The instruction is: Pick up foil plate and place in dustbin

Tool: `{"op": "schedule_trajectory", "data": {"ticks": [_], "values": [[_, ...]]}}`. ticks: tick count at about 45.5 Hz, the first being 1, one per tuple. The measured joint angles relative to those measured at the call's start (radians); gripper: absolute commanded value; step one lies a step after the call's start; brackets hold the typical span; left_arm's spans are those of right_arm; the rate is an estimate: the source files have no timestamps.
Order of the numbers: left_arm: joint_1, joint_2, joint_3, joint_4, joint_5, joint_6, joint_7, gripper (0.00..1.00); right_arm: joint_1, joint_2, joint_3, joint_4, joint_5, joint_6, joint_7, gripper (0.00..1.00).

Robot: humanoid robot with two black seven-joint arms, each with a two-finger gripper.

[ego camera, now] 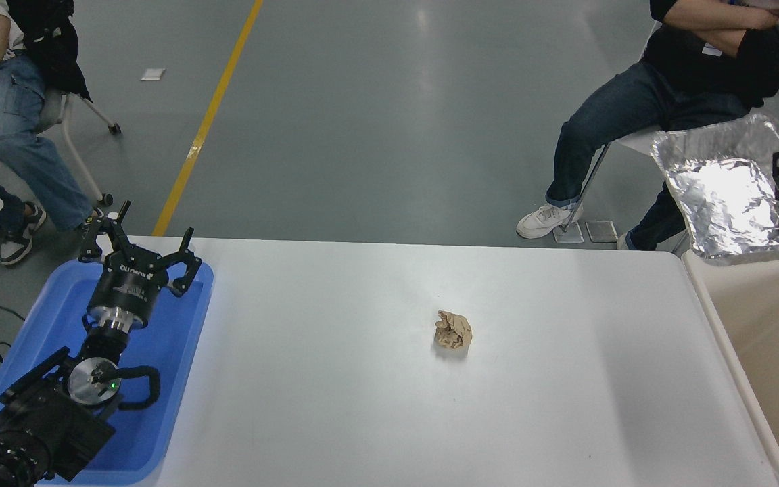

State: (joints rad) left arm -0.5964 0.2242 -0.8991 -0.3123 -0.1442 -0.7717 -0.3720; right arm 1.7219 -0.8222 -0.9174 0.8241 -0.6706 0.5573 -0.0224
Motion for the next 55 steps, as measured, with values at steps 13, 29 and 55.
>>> {"op": "schedule_trajectory", "data": {"ticks": [13, 29, 55], "values": [[0.000, 0.000, 0.000, -0.001, 0.000, 0.000, 0.000, 1.00, -0.301, 0.035, 0.034, -0.247, 0.048, -0.145, -0.002, 0.00], [0.000, 0.000, 0.000, -0.001, 0.000, 0.000, 0.001, 1.00, -0.642, 0.147, 0.052, -0.538, 0.213, -0.334, -0.027, 0.00], [0.000, 0.000, 0.000, -0.001, 0.000, 0.000, 0.000, 1.00, -0.953, 0.295, 0.094, -0.759, 0.338, -0.508, -0.044, 0.00]]}}
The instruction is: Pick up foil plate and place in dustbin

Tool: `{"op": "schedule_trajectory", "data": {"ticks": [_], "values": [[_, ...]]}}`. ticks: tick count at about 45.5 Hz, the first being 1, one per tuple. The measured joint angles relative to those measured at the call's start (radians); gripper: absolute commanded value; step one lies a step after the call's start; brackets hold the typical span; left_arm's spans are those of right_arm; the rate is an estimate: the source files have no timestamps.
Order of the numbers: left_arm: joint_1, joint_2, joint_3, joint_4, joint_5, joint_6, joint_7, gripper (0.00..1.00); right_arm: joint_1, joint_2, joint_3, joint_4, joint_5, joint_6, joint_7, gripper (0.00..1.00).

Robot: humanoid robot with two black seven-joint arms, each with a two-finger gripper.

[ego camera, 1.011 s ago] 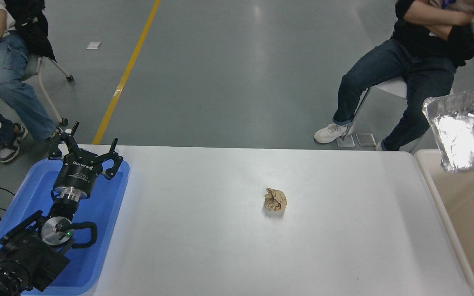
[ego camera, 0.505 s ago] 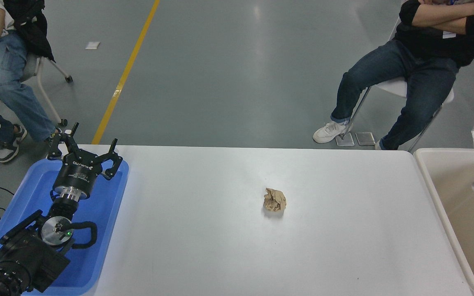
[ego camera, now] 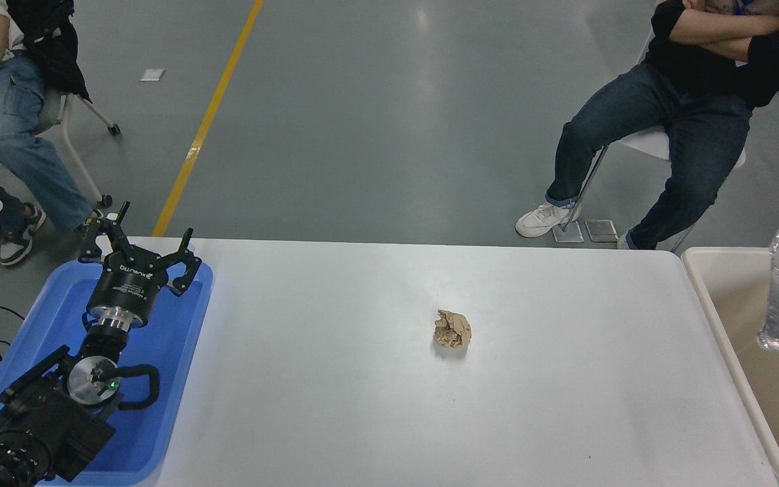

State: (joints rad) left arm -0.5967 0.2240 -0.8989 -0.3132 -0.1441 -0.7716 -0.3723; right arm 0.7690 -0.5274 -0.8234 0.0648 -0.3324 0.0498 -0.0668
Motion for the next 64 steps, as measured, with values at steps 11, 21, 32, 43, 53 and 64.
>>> {"op": "schedule_trajectory", "data": {"ticks": [11, 21, 32, 43, 53, 64], "values": [[0.000, 0.000, 0.000, 0.000, 0.000, 0.000, 0.000, 1.00, -0.040, 0.012, 0.017, -0.017, 0.008, -0.026, -0.001, 1.00], [0.000, 0.000, 0.000, 0.000, 0.000, 0.000, 0.000, 1.00, -0.041, 0.015, 0.022, -0.016, 0.010, -0.082, -0.002, 1.00], [0.000, 0.000, 0.000, 0.000, 0.000, 0.000, 0.001, 1.00, 0.052, 0.005, 0.016, 0.066, 0.011, -0.106, -0.001, 1.00], [0.000, 0.000, 0.000, -0.001, 0.000, 0.000, 0.001, 1.00, 0.305, -0.024, -0.009, 0.314, -0.001, -0.109, -0.001, 1.00], [0.000, 0.000, 0.000, 0.000, 0.000, 0.000, 0.001, 1.00, 0.564, 0.021, -0.126, 0.552, -0.004, -0.088, -0.001, 1.00], [0.000, 0.000, 0.000, 0.000, 0.000, 0.000, 0.001, 1.00, 0.835, 0.060, -0.200, 0.808, 0.000, 0.071, -0.002, 1.00]]}}
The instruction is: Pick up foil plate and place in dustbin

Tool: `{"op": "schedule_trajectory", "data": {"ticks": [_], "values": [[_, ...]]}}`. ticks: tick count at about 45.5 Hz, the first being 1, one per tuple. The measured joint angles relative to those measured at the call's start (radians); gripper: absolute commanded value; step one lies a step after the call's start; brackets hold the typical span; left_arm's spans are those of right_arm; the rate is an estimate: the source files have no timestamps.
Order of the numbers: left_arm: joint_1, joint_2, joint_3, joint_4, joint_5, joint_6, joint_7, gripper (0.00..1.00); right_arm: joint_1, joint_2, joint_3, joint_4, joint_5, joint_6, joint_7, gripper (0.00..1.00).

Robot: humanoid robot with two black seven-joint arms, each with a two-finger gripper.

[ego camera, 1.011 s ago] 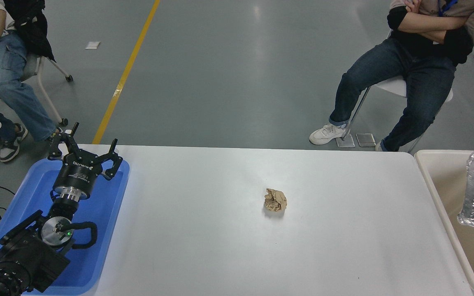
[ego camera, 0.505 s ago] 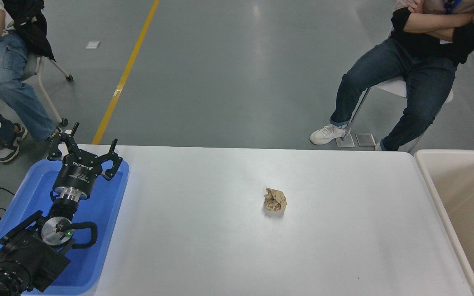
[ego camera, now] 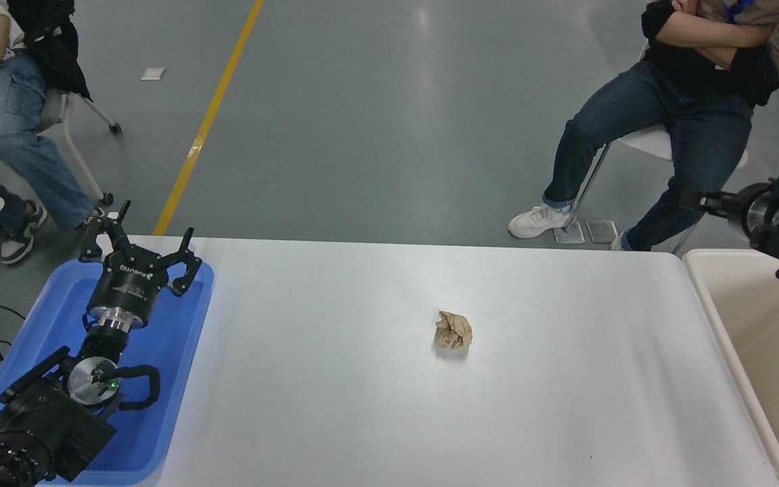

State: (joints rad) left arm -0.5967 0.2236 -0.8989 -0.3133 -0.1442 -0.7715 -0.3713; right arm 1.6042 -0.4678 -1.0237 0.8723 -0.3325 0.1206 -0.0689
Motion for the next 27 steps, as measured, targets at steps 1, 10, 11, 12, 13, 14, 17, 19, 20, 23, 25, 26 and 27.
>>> {"op": "schedule_trajectory", "data": {"ticks": [1, 10, 11, 12, 13, 14, 17, 19, 20, 23, 25, 26, 27], "values": [[0.000, 0.000, 0.000, 0.000, 0.000, 0.000, 0.000, 1.00, 0.034, 0.002, -0.008, 0.029, 0.000, 0.038, 0.000, 1.00], [0.000, 0.000, 0.000, 0.000, 0.000, 0.000, 0.000, 1.00, 0.269, 0.007, -0.053, 0.220, 0.001, 0.307, 0.000, 1.00], [0.000, 0.000, 0.000, 0.000, 0.000, 0.000, 0.000, 1.00, 0.292, 0.004, -0.056, 0.241, 0.001, 0.338, 0.000, 1.00], [0.000, 0.000, 0.000, 0.000, 0.000, 0.000, 0.000, 1.00, 0.326, -0.001, -0.058, 0.270, 0.001, 0.381, 0.000, 1.00], [0.000, 0.000, 0.000, 0.000, 0.000, 0.000, 0.000, 1.00, 0.348, -0.004, -0.058, 0.288, 0.001, 0.406, 0.000, 1.00], [0.000, 0.000, 0.000, 0.000, 0.000, 0.000, 0.000, 1.00, 0.369, -0.008, -0.059, 0.303, 0.000, 0.428, 0.000, 1.00], [0.000, 0.000, 0.000, 0.000, 0.000, 0.000, 0.000, 1.00, 0.437, -0.019, -0.057, 0.353, 0.001, 0.496, 0.000, 1.00], [0.000, 0.000, 0.000, 0.000, 0.000, 0.000, 0.000, 1.00, 0.469, -0.025, -0.053, 0.375, 0.000, 0.525, 0.000, 1.00], [0.000, 0.000, 0.000, 0.000, 0.000, 0.000, 0.000, 1.00, 0.488, -0.028, -0.050, 0.387, 0.000, 0.542, 0.000, 1.00], [0.000, 0.000, 0.000, 0.000, 0.000, 0.000, 0.000, 1.00, 0.530, -0.035, -0.044, 0.414, 0.000, 0.577, 0.000, 1.00], [0.000, 0.000, 0.000, 0.000, 0.000, 0.000, 0.000, 1.00, 0.553, -0.037, -0.041, 0.425, 0.000, 0.591, 0.000, 1.00], [0.000, 0.000, 0.000, 0.000, 0.000, 0.000, 0.000, 1.00, 0.569, -0.039, -0.039, 0.433, 0.001, 0.600, 0.000, 1.00], [0.000, 0.000, 0.000, 0.000, 0.000, 0.000, 0.000, 1.00, 0.580, -0.040, -0.038, 0.439, 0.001, 0.606, 0.001, 1.00]]}}
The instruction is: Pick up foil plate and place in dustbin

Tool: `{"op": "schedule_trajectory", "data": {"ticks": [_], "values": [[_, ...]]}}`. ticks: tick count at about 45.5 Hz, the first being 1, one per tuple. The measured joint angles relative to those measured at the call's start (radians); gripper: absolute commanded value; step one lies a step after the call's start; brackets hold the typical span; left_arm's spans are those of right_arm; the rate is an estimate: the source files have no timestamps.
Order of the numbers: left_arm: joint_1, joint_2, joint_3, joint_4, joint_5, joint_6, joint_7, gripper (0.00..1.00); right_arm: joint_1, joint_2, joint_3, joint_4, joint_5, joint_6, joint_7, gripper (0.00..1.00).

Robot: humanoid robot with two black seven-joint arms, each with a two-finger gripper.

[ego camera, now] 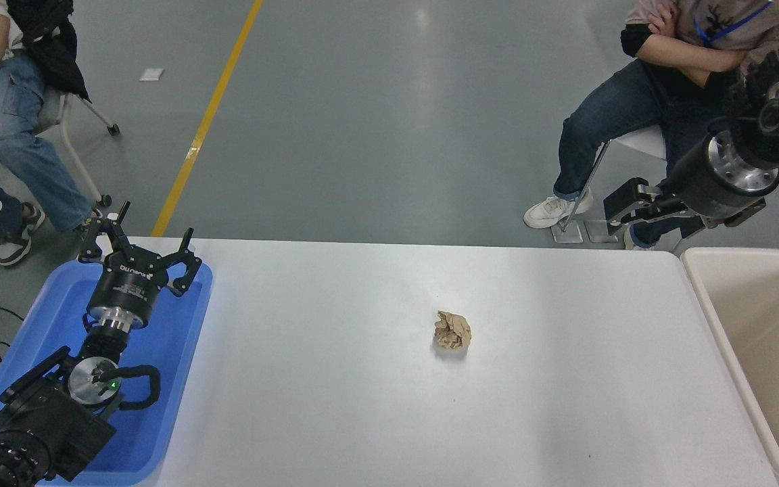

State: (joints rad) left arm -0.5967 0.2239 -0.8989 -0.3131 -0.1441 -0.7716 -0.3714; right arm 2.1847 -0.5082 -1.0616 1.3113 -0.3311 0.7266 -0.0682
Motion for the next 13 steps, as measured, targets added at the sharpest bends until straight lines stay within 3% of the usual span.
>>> {"op": "schedule_trajectory", "data": {"ticks": [13], "values": [[0.000, 0.000, 0.000, 0.000, 0.000, 0.000, -0.001, 1.00, 0.103, -0.008, 0.008, 0.047, 0.003, 0.044, 0.000, 1.00]]}}
